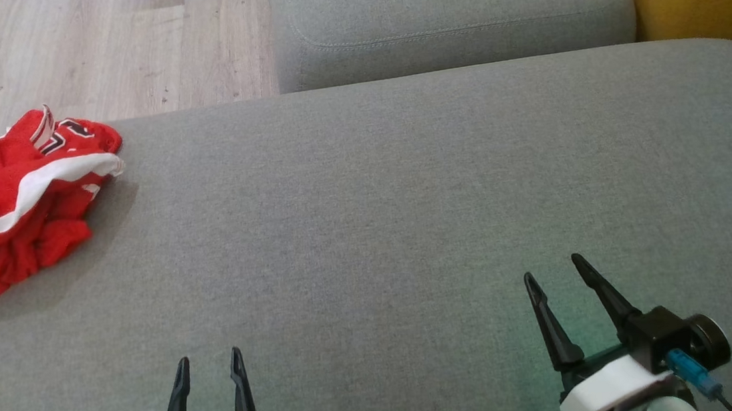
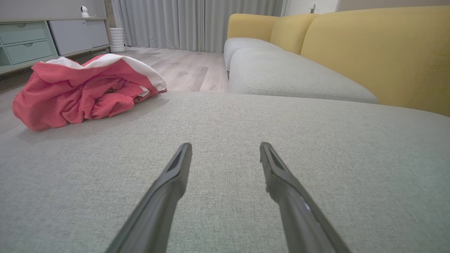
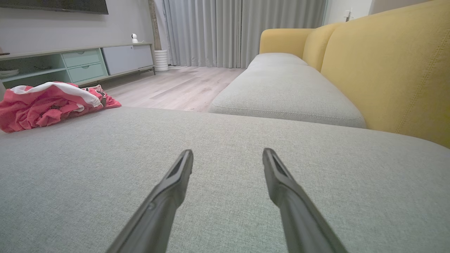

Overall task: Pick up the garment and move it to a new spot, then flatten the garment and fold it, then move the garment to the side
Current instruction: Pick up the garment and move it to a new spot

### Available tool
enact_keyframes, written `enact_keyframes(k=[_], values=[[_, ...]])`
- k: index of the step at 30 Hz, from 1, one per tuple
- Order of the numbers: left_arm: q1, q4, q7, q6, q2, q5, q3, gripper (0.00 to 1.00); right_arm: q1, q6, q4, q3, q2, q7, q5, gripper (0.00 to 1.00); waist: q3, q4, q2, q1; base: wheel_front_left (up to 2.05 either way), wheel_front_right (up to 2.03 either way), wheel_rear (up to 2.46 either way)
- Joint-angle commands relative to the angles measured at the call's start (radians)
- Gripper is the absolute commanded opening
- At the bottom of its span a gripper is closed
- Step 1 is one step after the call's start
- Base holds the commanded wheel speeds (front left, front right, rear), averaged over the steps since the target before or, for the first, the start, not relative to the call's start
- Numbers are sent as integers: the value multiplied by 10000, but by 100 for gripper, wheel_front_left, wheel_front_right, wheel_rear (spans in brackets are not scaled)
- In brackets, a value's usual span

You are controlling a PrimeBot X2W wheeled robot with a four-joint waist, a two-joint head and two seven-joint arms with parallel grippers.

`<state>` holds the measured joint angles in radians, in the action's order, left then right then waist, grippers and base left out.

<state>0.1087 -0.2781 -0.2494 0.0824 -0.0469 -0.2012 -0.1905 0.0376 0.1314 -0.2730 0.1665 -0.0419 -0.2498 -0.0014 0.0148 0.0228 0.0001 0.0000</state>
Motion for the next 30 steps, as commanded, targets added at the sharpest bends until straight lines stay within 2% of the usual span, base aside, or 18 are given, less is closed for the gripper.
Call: enact_keyframes(k=[1, 5, 8, 23, 27, 30], values=[[-307, 264, -124, 28, -34, 27, 354, 100, -207, -7, 262, 239, -83, -120, -30, 100, 1, 8, -1, 0, 0, 0, 0], [-360, 197, -124, 11, -34, 35, 287, 100, -172, -7, 260, 142, -83, -120, -98, 100, 17, 213, -1, 0, 0, 0, 0], [-419, 179, -124, 26, -34, 42, 239, 100, -123, -7, 266, 33, -83, -120, -146, 100, 34, 630, -1, 0, 0, 0, 0], [-471, 136, -124, 82, -133, 66, 385, 100, -68, -7, 336, 189, -83, -120, -8, 100, 86, 4165, -1, 0, 0, 0, 0], [-423, 218, -124, 125, -169, 41, 471, 100, -118, -7, 318, 343, -83, -120, 19, 100, 98, 4742, -1, 0, 0, 0, 0], [-343, 329, -124, 200, -178, -12, 584, 100, -184, -7, 291, 494, -83, -120, 18, 100, 77, 4876, -1, 0, 0, 0, 0]])
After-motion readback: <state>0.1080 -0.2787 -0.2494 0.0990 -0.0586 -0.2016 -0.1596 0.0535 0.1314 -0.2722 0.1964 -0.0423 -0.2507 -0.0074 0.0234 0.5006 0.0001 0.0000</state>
